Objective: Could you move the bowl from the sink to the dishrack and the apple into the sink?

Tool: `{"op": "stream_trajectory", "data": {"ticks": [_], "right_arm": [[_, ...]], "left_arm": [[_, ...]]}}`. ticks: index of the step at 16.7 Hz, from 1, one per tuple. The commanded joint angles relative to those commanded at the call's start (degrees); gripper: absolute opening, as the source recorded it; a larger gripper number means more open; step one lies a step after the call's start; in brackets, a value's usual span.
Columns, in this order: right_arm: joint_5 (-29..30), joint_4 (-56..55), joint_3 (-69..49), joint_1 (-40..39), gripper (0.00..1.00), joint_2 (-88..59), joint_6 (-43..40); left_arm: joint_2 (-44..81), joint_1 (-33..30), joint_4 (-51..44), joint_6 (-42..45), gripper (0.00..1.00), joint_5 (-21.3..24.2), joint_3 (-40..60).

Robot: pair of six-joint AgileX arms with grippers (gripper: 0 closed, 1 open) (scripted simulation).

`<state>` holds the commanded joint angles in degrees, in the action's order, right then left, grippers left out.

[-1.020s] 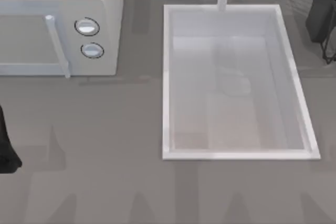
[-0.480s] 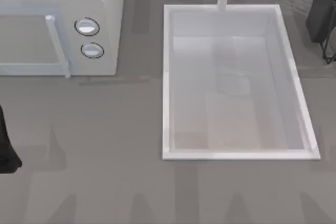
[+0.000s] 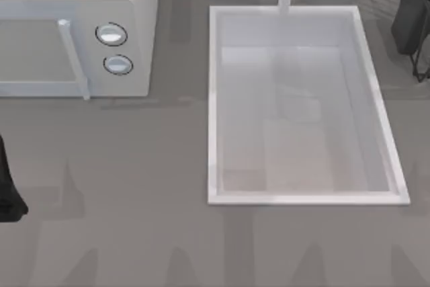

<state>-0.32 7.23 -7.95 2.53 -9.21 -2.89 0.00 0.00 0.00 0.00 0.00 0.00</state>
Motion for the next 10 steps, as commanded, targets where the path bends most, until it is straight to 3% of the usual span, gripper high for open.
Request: {"op": "stream_trajectory", "data": {"ticks": [10], "right_arm": [[0.19, 32.87, -34.38, 12.92, 1.00, -50.30, -12.10]], "left_arm": [[0.00, 0.00, 0.00, 0.00, 1.00, 0.00, 0.00]]}}
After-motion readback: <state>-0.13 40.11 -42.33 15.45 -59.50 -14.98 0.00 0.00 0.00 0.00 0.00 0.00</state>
